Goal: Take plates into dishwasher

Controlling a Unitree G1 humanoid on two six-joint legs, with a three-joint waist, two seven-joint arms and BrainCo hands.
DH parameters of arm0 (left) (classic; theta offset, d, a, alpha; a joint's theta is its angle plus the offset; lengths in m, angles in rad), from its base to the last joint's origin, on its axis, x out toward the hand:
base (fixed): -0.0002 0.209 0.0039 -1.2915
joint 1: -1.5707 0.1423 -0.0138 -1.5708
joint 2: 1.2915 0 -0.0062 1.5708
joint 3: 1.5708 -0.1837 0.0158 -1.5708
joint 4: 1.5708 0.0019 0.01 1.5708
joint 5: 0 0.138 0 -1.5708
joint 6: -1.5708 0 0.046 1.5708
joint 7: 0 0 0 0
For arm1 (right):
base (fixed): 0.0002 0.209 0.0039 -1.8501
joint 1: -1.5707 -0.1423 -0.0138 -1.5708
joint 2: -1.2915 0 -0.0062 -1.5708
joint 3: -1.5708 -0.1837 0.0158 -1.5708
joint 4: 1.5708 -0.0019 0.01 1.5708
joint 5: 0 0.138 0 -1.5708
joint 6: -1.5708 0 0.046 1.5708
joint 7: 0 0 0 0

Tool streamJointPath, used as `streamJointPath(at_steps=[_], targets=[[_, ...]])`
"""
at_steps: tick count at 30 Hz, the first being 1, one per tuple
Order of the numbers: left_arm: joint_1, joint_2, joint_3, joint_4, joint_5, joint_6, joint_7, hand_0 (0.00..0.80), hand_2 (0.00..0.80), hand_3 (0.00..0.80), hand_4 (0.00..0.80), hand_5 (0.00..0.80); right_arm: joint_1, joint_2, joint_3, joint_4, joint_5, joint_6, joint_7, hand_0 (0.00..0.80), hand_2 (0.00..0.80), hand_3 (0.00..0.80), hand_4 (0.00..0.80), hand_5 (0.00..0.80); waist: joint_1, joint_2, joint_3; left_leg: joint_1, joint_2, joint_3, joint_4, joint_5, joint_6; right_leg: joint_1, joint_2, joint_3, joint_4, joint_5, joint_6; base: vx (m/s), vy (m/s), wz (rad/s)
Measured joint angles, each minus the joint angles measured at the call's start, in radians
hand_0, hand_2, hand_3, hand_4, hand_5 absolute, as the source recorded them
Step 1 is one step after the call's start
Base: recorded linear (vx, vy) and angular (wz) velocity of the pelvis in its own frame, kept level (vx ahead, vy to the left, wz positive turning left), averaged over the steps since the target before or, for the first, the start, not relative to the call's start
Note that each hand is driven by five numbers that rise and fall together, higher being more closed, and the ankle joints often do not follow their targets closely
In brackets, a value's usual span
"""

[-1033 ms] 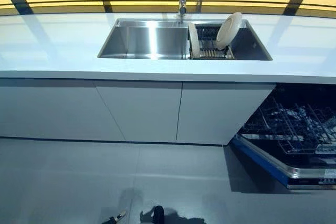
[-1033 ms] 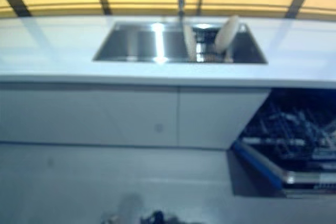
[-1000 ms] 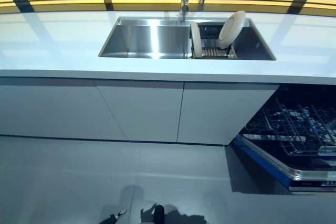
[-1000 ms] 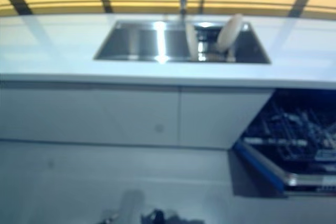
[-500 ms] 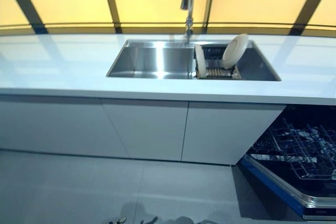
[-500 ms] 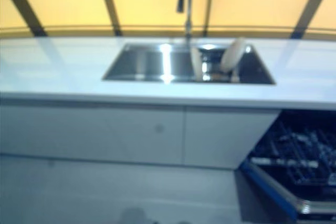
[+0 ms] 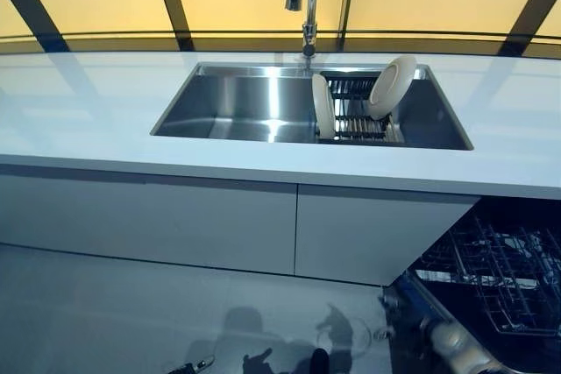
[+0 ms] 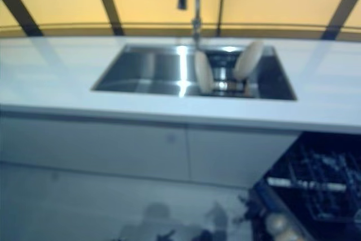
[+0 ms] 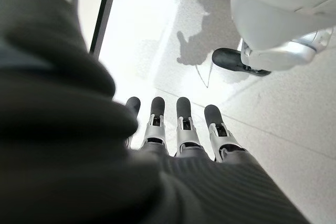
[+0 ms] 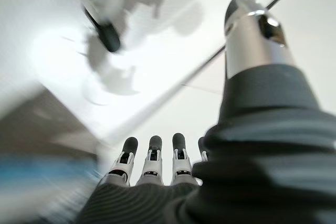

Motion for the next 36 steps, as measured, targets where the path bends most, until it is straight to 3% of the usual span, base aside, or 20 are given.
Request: streamJointPath(at_steps=[2,8,12,18,24,29,31,32,33,34,36], targets=[[0.014,0.023,0.029,0.001,0.001,-0.001,-0.009,0.0,0.0,0.0,0.0,0.0,-0.015,-0.075,-0.056,-0.141,0.075,0.014,0.117,0.0,0.0,0.0,0.0,0.0,-0.002,-0.016,0.005,0.016,0.001,0.002,-0.007,0.002,-0.003,0.014,0.001,0.0,-0.003,0.001,-0.001,0.045,-0.007,-0.02],[0.034,0.065,0.064,0.034,0.005,-0.008,-0.038,0.0,0.0,0.0,0.0,0.0,-0.073,-0.104,-0.083,-0.321,0.371,0.111,0.346,0.0,0.0,0.0,0.0,0.0,-0.003,-0.05,0.001,0.032,-0.013,0.025,-0.022,0.016,-0.021,0.027,-0.016,0.02,-0.027,0.014,0.034,0.046,0.01,-0.07],[0.04,0.064,0.067,0.041,0.035,-0.03,-0.046,0.0,0.0,0.0,0.0,0.0,-0.154,-0.081,-0.164,-0.346,0.646,0.182,0.364,0.0,0.0,0.0,0.0,0.0,-0.002,-0.05,0.001,0.034,-0.028,0.027,-0.034,0.026,-0.007,0.028,-0.029,0.024,-0.04,0.027,0.043,0.044,0.003,-0.01],[0.052,0.063,0.067,0.046,0.08,-0.04,-0.056,0.0,0.0,0.0,0.0,0.0,-0.331,-0.043,-0.28,-0.335,0.96,0.201,0.318,0.0,0.0,0.0,0.0,0.0,0.001,-0.047,0.003,0.08,-0.022,0.031,-0.06,0.026,-0.007,0.071,-0.02,0.024,-0.064,0.032,0.044,0.057,-0.02,0.0],[0.016,0.062,0.064,0.044,0.079,-0.046,-0.063,0.0,0.0,0.0,0.0,0.0,-0.546,-0.097,-0.342,-0.253,1.267,0.166,0.156,0.0,0.0,0.0,0.0,0.0,0.002,-0.047,0.002,0.105,-0.019,0.031,-0.067,0.026,-0.007,0.098,-0.018,0.02,-0.072,0.031,0.045,0.123,-0.063,0.02],[-0.006,0.05,0.054,0.056,0.067,-0.051,-0.049,0.0,0.0,0.0,0.0,0.0,-0.702,-0.184,-0.359,-0.108,1.397,0.088,-0.089,0.0,0.0,0.0,0.0,0.0,0.001,-0.041,-0.006,0.116,-0.01,0.042,-0.047,0.02,-0.011,0.11,-0.015,0.012,-0.066,0.014,0.045,0.135,-0.155,0.04],[-0.019,0.044,0.059,0.096,0.035,-0.052,-0.034,0.0,0.0,0.0,0.0,0.0,-0.765,-0.199,-0.359,-0.02,1.398,0.032,-0.222,0.0,0.0,0.0,0.0,0.0,0.036,-0.041,-0.007,0.06,-0.002,0.079,0.109,-0.034,-0.041,0.087,0.003,-0.012,0.017,-0.043,0.018,-0.009,-0.125,-0.27],[-0.021,0.052,0.066,0.102,0.028,-0.06,-0.027,0.0,0.0,0.0,0.0,0.0,-0.779,-0.201,-0.364,0.027,1.397,-0.002,-0.29,0.0,0.0,0.0,0.0,0.0,0.059,-0.063,-0.005,-0.063,-0.007,0.083,0.369,-0.063,-0.07,0.064,-0.001,-0.036,0.086,-0.095,-0.019,0.027,0.015,-0.37],[-0.012,0.045,0.064,0.104,0.027,-0.062,-0.019,0.0,0.0,0.0,0.0,0.0,-0.79,-0.211,-0.365,0.064,1.366,-0.02,-0.366,0.0,0.0,0.0,0.0,0.0,0.085,-0.067,-0.008,-0.176,-0.013,0.065,0.584,-0.02,-0.06,0.083,-0.007,-0.022,0.078,-0.109,-0.029,0.098,0.079,-0.22],[0.0,0.033,0.059,0.098,0.027,-0.057,-0.019,0.0,0.0,0.0,0.0,0.0,-0.8,-0.221,-0.366,0.078,1.326,-0.039,-0.428,0.0,0.0,0.0,0.0,0.0,0.085,-0.059,-0.004,-0.22,-0.019,0.043,0.654,-0.033,-0.049,0.112,-0.006,-0.023,0.063,-0.106,-0.032,0.133,0.143,0.0],[0.039,0.02,0.025,0.097,0.017,-0.045,-0.018,0.0,0.0,0.0,0.0,0.0,-0.81,-0.245,-0.362,0.081,1.253,-0.06,-0.548,0.0,0.0,0.0,0.0,0.0,0.078,-0.044,-0.008,-0.254,-0.027,0.044,0.513,-0.035,-0.045,0.134,-0.01,-0.038,0.042,-0.107,-0.03,0.145,0.186,0.07]])
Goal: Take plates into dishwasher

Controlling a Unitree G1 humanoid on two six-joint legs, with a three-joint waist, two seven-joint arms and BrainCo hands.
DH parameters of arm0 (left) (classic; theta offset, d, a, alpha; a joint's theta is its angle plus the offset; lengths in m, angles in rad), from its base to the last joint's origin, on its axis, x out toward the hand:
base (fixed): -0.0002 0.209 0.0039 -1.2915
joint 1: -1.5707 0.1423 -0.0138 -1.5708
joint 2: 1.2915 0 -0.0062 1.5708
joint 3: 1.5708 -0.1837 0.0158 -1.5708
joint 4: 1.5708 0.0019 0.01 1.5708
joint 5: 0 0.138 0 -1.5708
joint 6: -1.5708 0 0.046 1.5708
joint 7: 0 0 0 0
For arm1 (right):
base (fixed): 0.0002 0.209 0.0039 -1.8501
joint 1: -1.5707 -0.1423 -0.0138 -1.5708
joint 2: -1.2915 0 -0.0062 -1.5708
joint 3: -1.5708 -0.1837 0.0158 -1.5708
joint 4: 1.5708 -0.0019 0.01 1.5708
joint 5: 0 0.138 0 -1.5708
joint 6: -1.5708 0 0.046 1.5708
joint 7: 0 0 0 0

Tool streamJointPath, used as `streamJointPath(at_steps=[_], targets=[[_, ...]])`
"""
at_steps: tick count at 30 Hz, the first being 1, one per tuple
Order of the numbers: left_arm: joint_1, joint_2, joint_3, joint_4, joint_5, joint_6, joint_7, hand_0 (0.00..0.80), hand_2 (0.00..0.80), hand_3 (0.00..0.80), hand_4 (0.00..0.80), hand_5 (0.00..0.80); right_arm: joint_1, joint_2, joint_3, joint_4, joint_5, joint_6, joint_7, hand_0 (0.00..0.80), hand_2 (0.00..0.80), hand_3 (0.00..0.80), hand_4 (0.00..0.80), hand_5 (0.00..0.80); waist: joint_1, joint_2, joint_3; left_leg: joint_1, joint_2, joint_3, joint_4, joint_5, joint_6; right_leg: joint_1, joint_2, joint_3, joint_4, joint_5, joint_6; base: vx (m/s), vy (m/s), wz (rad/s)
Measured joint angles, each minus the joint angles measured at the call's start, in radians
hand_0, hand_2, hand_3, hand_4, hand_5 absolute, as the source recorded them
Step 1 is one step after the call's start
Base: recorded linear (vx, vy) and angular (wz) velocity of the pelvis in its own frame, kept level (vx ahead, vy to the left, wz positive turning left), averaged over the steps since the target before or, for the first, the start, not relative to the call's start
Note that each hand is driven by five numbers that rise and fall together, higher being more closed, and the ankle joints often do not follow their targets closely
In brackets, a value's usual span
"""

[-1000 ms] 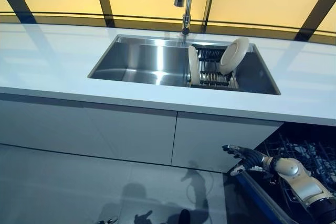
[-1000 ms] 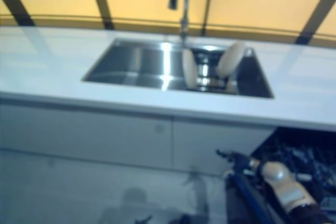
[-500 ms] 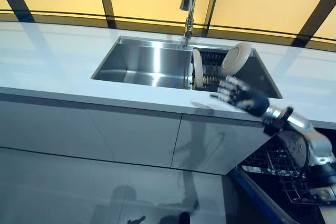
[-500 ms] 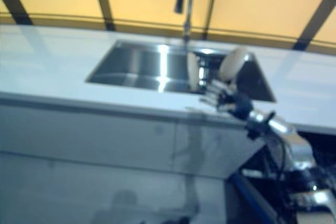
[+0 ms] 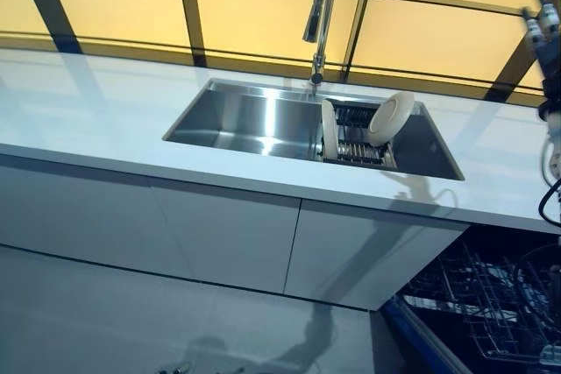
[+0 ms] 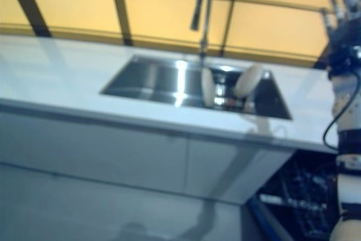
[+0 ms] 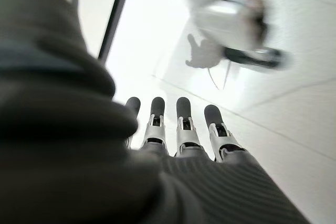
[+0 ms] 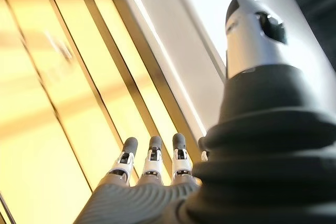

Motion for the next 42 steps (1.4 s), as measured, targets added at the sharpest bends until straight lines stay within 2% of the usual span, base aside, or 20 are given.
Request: streamJointPath(at_steps=[1,2,3,4,6,8,10,11,15,23,25,26,27,28,31,34,36,37,40,42], targets=[[0.011,-0.004,-0.007,0.003,0.0,-0.001,0.001,0.0,0.0,0.0,0.0,0.0,-0.024,-0.006,0.023,0.023,-0.016,-0.008,-0.045,0.0,0.0,0.0,0.0,0.0,-0.002,0.003,-0.002,-0.01,-0.01,0.011,-0.146,0.014,0.006,0.004,-0.006,-0.02,-0.017,0.0,0.001,0.175,0.201,-0.02],[0.009,-0.012,-0.009,0.012,-0.002,-0.001,0.001,0.0,0.0,0.0,0.0,0.0,-0.056,-0.018,0.058,0.053,-0.022,-0.005,-0.081,0.0,0.0,0.0,0.0,0.0,-0.01,0.002,-0.001,-0.001,-0.036,-0.006,-0.334,0.062,0.008,0.013,-0.012,-0.029,-0.046,0.004,0.006,0.194,0.169,-0.03],[-0.003,-0.018,-0.008,0.017,-0.019,-0.001,0.003,0.0,0.0,0.0,0.0,0.0,-0.07,-0.025,0.07,0.065,-0.022,0.007,-0.102,0.0,0.0,0.0,0.0,0.0,-0.014,0.0,0.007,0.006,-0.055,-0.048,-0.45,0.109,0.023,0.025,-0.012,-0.028,-0.074,0.008,0.011,0.239,0.167,-0.08],[-0.012,-0.022,-0.007,0.017,-0.026,-0.002,0.006,0.0,0.0,0.0,0.0,0.0,-0.073,-0.025,0.079,0.078,-0.022,0.025,-0.115,0.0,0.0,0.0,0.0,0.0,-0.014,0.003,0.008,0.016,-0.06,-0.055,-0.521,0.15,0.045,0.039,-0.011,-0.03,-0.088,0.018,0.015,0.256,0.133,-0.07],[-0.024,-0.024,-0.008,0.021,-0.026,-0.013,0.009,0.0,0.0,0.0,0.0,0.0,-0.072,-0.025,0.112,0.085,-0.022,0.069,-0.116,0.0,0.0,0.0,0.0,0.0,-0.028,-0.003,0.011,0.039,-0.053,-0.023,-0.509,0.18,0.061,0.07,-0.012,-0.066,-0.1,0.025,0.011,0.261,0.1,-0.06],[-0.048,-0.017,-0.008,0.028,-0.027,-0.026,0.01,0.0,0.0,0.0,0.0,0.0,-0.072,-0.027,0.117,0.087,-0.028,0.093,-0.1,0.0,0.0,0.0,0.0,0.0,-0.029,-0.013,0.007,0.06,-0.052,-0.019,-0.445,0.182,0.066,0.087,-0.018,-0.07,-0.106,0.016,0.022,0.22,0.047,-0.21],[-0.069,-0.013,-0.008,0.026,-0.027,-0.029,0.01,0.0,0.0,0.0,0.0,0.0,-0.07,-0.033,0.116,0.087,-0.059,0.117,-0.078,0.0,0.0,0.0,0.0,0.0,-0.039,-0.002,0.0,0.098,-0.035,-0.019,-0.475,0.185,0.065,0.093,-0.007,-0.075,-0.103,0.007,0.035,0.172,-0.005,-0.03],[-0.087,-0.007,-0.011,0.022,-0.027,-0.03,0.01,0.0,0.0,0.0,0.0,0.0,-0.056,-0.039,0.112,0.087,-0.088,0.135,-0.066,0.0,0.0,0.0,0.0,0.0,-0.054,-0.004,-0.001,0.118,-0.029,-0.018,-0.518,0.256,0.058,0.092,-0.01,-0.082,-0.08,-0.011,0.053,0.144,-0.038,0.15],[-0.143,0.013,-0.04,-0.002,-0.027,-0.025,0.01,0.0,0.0,0.0,0.0,0.0,-0.041,-0.043,0.113,0.094,-0.16,0.19,-0.017,0.0,0.0,0.0,0.0,0.0,-0.051,-0.033,-0.019,0.123,-0.059,-0.026,-0.551,0.261,0.074,0.066,-0.038,-0.068,-0.053,-0.039,0.082,0.118,-0.027,0.15],[-0.15,0.017,-0.052,0.003,-0.018,-0.021,-0.013,0.0,0.0,0.0,0.0,0.0,-0.046,-0.043,0.145,0.137,-0.177,0.265,0.01,0.0,0.0,0.0,0.0,0.0,-0.02,-0.032,-0.019,0.131,-0.082,-0.049,-0.569,0.248,0.086,0.096,-0.045,-0.058,-0.086,-0.056,0.099,0.179,0.127,0.2],[-0.152,0.011,-0.088,0.015,-0.012,-0.022,-0.027,0.0,0.0,0.0,0.0,0.0,-0.041,-0.035,0.159,0.152,-0.177,0.282,0.006,0.0,0.0,0.0,0.0,0.0,-0.028,0.0,-0.003,0.159,-0.077,-0.043,-0.575,0.237,0.106,0.01,-0.064,-0.067,0.148,-0.101,0.136,0.12,0.161,0.11],[-0.146,0.012,-0.106,0.011,-0.012,-0.023,-0.03,0.0,0.0,0.0,0.0,0.0,-0.036,-0.034,0.183,0.16,-0.177,0.283,-0.002,0.0,0.0,0.0,0.0,0.0,-0.03,0.012,0.003,0.178,-0.055,-0.031,-0.581,0.239,0.106,-0.04,-0.082,-0.065,0.278,-0.111,0.135,0.096,0.031,-0.09],[-0.134,0.02,-0.117,0.008,-0.012,-0.025,-0.029,0.0,0.0,0.0,0.0,0.0,-0.032,-0.031,0.199,0.163,-0.179,0.289,-0.011,0.0,0.0,0.0,0.0,0.0,-0.027,0.009,0.005,0.2,-0.06,-0.018,-0.589,0.236,0.113,-0.091,-0.114,-0.058,0.38,-0.123,0.129,0.079,-0.048,-0.2],[-0.123,0.025,-0.116,0.008,-0.013,-0.025,-0.028,0.0,0.0,0.0,0.0,0.0,-0.033,-0.026,0.205,0.162,-0.184,0.288,-0.012,0.0,0.0,0.0,0.0,0.0,-0.027,0.006,0.006,0.215,-0.065,-0.006,-0.594,0.234,0.117,-0.106,-0.132,-0.04,0.403,-0.125,0.129,0.047,-0.1,-0.31],[-0.117,0.048,-0.084,0.002,-0.026,-0.018,-0.011,0.0,0.0,0.0,0.0,0.0,-0.038,-0.023,0.217,0.157,-0.222,0.297,-0.022,0.0,0.0,0.0,0.0,0.0,-0.023,-0.003,0.011,0.225,-0.051,0.021,-0.608,0.221,0.12,-0.113,-0.136,-0.001,0.152,-0.116,0.143,0.031,-0.222,-0.35],[-0.111,0.07,-0.024,-0.045,-0.056,0.013,0.027,0.0,0.0,0.0,0.0,0.0,-0.033,-0.019,0.213,0.136,-0.24,0.315,-0.076,0.0,0.0,0.0,0.0,0.0,-0.026,-0.033,0.01,0.193,-0.035,0.031,-0.588,0.206,0.096,-0.108,-0.121,0.019,0.049,-0.098,0.154,0.113,-0.218,-0.12],[-0.112,0.067,-0.005,-0.047,-0.078,0.02,0.045,0.0,0.0,0.0,0.0,0.0,-0.038,-0.023,0.212,0.15,-0.25,0.327,-0.094,0.0,0.0,0.0,0.0,0.0,-0.026,-0.05,0.005,0.196,-0.028,0.029,-0.587,0.198,0.07,-0.065,-0.107,0.008,-0.05,0.022,0.161,0.155,-0.146,0.03],[-0.112,0.066,-0.004,-0.047,-0.078,0.02,0.044,0.0,0.0,0.0,0.0,0.0,-0.038,-0.024,0.212,0.167,-0.255,0.329,-0.095,0.0,0.0,0.0,0.0,0.0,-0.026,-0.058,0.005,0.198,-0.028,0.028,-0.588,0.194,0.058,-0.044,-0.101,0.01,-0.084,0.082,0.145,0.203,-0.122,0.09],[-0.088,0.035,0.001,-0.037,-0.077,0.014,0.041,0.0,0.0,0.0,0.0,0.0,-0.039,-0.04,0.217,0.201,-0.254,0.348,-0.084,0.0,0.0,0.0,0.0,0.0,-0.026,-0.046,-0.001,0.227,-0.003,0.023,-0.617,0.191,0.033,0.027,-0.057,0.002,-0.202,0.133,0.106,0.167,-0.082,0.02],[-0.068,0.019,0.001,-0.04,-0.077,0.013,0.039,0.0,0.0,0.0,0.0,0.0,-0.042,-0.052,0.217,0.208,-0.255,0.366,-0.078,0.0,0.0,0.0,0.0,0.0,-0.028,-0.036,-0.003,0.237,0.01,0.025,-0.637,0.192,0.025,0.028,-0.042,0.001,-0.201,0.123,0.098,0.142,-0.08,-0.01]])
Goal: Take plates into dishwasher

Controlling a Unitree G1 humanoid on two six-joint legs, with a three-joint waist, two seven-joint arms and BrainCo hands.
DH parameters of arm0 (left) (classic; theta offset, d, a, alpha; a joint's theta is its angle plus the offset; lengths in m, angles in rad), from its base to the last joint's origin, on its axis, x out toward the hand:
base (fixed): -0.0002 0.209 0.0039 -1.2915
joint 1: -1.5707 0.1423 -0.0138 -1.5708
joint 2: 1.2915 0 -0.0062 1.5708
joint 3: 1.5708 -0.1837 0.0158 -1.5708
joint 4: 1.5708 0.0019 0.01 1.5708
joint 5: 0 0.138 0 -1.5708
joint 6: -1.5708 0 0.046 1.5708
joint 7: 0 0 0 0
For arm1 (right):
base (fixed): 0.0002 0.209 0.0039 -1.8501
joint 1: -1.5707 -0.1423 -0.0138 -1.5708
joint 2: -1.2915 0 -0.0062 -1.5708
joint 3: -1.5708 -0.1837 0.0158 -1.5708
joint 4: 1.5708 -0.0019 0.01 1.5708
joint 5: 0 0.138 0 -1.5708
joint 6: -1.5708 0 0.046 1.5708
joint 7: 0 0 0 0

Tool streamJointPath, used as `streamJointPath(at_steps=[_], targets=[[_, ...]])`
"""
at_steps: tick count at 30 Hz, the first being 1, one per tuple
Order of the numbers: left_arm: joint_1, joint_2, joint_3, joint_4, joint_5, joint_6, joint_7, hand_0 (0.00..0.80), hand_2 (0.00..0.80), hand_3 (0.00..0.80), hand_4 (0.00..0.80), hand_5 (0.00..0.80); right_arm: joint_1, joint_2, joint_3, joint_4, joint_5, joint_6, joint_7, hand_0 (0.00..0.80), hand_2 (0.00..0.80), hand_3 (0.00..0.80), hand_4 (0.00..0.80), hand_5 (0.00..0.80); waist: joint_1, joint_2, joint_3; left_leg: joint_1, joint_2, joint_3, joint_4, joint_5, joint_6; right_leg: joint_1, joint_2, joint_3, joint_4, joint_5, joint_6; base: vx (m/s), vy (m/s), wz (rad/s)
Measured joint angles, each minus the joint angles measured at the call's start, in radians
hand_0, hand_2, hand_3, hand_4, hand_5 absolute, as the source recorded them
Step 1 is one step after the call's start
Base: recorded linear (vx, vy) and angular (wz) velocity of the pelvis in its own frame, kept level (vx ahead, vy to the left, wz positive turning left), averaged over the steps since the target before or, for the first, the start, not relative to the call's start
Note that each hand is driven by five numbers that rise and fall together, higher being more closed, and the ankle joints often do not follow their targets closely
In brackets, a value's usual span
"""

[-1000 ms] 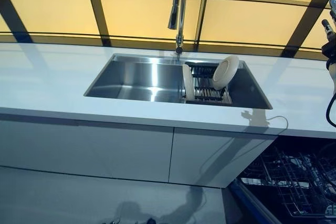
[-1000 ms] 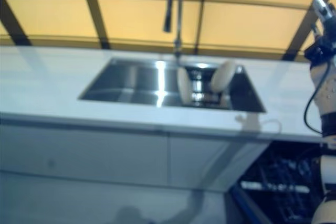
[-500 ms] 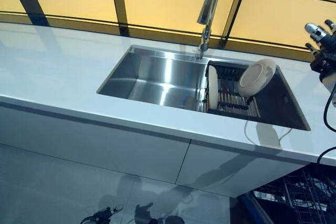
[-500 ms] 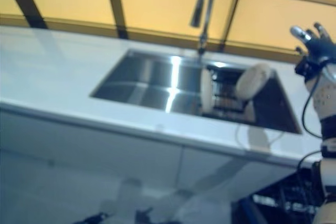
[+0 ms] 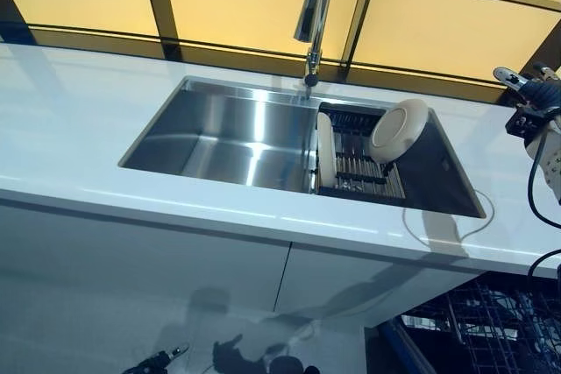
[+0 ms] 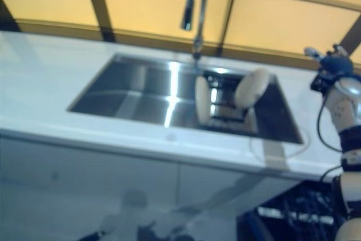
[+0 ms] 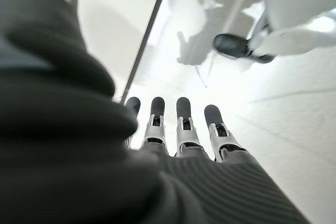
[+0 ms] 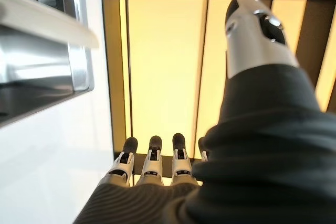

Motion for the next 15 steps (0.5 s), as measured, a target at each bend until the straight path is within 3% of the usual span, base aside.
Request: streamJointPath(at_steps=[5,15], targets=[[0.015,-0.007,0.0,0.005,0.002,-0.021,-0.018,0.0,0.0,0.0,0.0,0.0,-0.009,-0.019,0.0,0.0,0.0,0.026,0.004,0.0,0.0,0.0,0.0,0.0,0.0,0.028,-0.007,0.016,0.011,0.004,-0.02,0.004,-0.006,0.001,0.006,-0.001,0.0,-0.005,0.001,0.103,-0.054,0.01],[0.069,0.0,-0.001,0.01,0.002,-0.043,-0.035,0.0,0.0,0.0,0.0,0.0,-0.032,-0.019,0.003,-0.021,0.013,0.03,0.004,0.0,0.0,0.0,0.0,0.0,0.002,0.046,-0.001,-0.032,-0.005,0.007,-0.037,0.028,0.0,-0.057,-0.01,0.004,-0.002,0.002,0.01,0.017,-0.027,0.0]])
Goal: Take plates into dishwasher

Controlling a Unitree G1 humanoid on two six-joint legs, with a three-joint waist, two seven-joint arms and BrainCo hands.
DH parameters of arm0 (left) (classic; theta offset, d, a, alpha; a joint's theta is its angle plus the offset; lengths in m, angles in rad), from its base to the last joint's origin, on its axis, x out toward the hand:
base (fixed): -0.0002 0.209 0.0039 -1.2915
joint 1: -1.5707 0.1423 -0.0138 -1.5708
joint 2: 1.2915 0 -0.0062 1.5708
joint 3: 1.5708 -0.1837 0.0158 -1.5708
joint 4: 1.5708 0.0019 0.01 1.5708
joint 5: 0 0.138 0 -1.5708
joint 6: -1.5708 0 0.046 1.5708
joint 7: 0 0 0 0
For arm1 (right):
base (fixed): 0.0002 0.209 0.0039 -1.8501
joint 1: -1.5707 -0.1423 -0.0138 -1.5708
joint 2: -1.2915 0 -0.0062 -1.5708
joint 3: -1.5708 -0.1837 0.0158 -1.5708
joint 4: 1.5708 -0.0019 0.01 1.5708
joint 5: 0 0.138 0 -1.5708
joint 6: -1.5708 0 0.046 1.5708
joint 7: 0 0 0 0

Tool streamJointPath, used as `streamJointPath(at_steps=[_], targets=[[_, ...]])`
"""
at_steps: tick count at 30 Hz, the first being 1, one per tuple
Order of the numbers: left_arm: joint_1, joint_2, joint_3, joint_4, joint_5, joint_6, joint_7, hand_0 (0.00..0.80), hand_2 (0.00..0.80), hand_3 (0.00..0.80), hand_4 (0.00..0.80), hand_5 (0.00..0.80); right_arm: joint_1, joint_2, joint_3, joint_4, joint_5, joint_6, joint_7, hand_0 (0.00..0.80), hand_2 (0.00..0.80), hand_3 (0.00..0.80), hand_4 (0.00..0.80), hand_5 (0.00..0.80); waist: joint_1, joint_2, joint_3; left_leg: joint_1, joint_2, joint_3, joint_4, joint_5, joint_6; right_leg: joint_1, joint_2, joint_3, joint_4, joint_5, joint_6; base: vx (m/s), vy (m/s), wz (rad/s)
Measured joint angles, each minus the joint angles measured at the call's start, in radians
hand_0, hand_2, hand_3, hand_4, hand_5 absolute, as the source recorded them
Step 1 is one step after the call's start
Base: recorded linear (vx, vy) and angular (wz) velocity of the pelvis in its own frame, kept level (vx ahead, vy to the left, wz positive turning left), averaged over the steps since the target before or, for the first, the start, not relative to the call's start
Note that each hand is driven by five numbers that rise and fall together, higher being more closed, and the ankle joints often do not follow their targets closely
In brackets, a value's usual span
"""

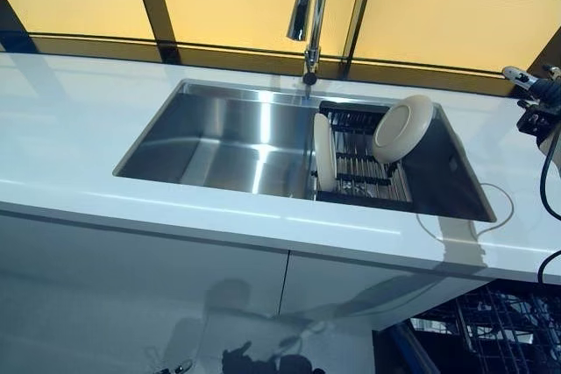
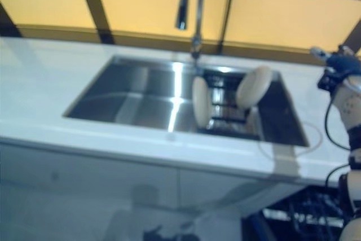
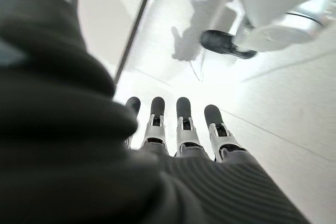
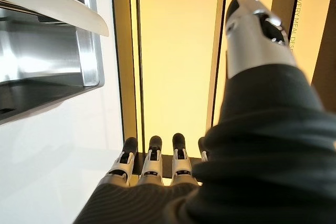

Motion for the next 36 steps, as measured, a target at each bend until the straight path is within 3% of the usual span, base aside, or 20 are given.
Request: streamJointPath(at_steps=[8,36], targets=[[0.007,-0.007,-0.006,-0.003,-0.001,-0.021,-0.009,0.0,0.0,0.0,0.0,0.0,-0.001,0.002,0.005,-0.011,0.032,-0.001,0.007,0.0,0.0,0.0,0.0,0.0,0.003,0.048,0.032,-0.028,-0.001,-0.014,0.0,0.003,0.0,-0.022,-0.002,-0.017,0.002,0.007,-0.001,0.006,-0.001,0.05],[-0.007,-0.007,-0.008,-0.033,-0.003,-0.039,-0.01,0.0,0.0,0.0,0.0,0.0,-0.03,0.081,0.039,-0.061,0.033,-0.001,0.022,0.0,0.0,0.0,0.0,0.0,0.013,0.055,0.114,-0.047,-0.005,-0.026,-0.002,0.013,0.001,-0.035,-0.008,-0.027,0.002,0.007,0.001,-0.001,0.002,0.01]])
